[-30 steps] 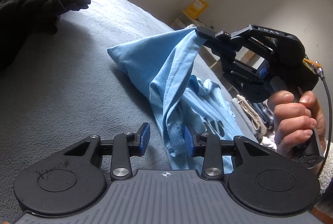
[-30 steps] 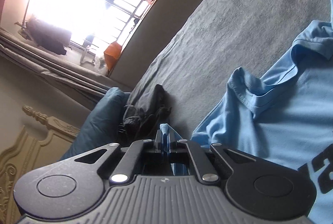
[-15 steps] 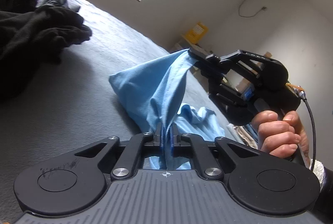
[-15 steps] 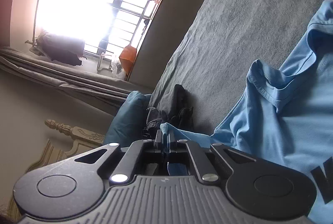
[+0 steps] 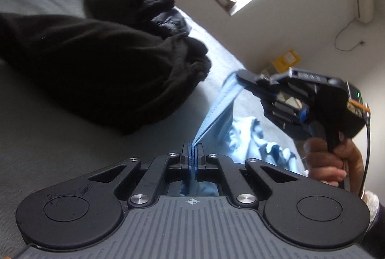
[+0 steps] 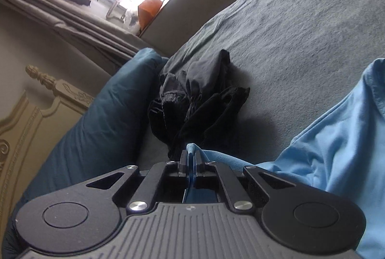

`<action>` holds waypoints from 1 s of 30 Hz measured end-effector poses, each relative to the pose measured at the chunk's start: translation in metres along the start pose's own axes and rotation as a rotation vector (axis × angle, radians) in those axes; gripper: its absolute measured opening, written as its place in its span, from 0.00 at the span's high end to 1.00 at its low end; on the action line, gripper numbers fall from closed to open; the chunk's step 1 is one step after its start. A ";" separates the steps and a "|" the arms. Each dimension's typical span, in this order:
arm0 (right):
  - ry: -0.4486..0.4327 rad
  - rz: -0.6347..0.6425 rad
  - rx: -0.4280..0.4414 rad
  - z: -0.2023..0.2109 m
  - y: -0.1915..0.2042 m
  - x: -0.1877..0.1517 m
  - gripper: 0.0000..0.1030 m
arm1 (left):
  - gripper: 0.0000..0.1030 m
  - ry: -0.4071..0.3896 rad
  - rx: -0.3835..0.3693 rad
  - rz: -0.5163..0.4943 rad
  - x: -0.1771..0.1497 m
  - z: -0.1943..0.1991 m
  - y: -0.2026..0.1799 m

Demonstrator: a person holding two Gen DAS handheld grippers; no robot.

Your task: Fold clothes

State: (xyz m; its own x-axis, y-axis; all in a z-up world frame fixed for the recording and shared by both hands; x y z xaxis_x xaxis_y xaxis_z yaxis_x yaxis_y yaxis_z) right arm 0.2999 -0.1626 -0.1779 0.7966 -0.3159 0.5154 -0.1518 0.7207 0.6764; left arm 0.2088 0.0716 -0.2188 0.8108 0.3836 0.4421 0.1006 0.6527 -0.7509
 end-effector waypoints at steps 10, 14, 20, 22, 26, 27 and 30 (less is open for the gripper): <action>0.084 0.098 -0.094 -0.058 0.018 -0.019 0.97 | 1.00 -0.006 0.076 0.053 -0.019 0.007 0.027; 0.091 0.116 -0.093 -0.063 0.023 -0.018 0.93 | 1.00 -0.012 0.081 0.042 -0.025 0.011 0.029; -0.037 0.107 -0.038 -0.025 0.020 -0.001 0.70 | 0.99 -0.025 0.109 -0.005 -0.033 0.019 0.025; -0.084 0.097 -0.024 -0.006 0.015 0.006 0.70 | 0.99 -0.033 0.122 -0.015 -0.033 0.023 0.025; -0.156 0.094 -0.071 0.039 -0.001 0.018 0.70 | 0.98 -0.071 0.156 -0.048 -0.032 0.039 0.024; -0.169 0.096 -0.093 0.050 -0.006 0.020 0.70 | 0.98 -0.073 0.157 -0.066 -0.031 0.035 0.021; -0.158 0.111 -0.205 0.072 -0.023 0.030 0.70 | 0.98 -0.074 0.161 -0.123 -0.028 0.018 0.008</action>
Point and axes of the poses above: each gripper's, at about its wrist camera, not at the fingertips, and z roughly against the way its jaws point, y to its left, x to its top, the point moved 1 cm from there along -z, roughly the way its jaws point, and after that the axes turned 7 degrees about z, right-handed, at the moved point
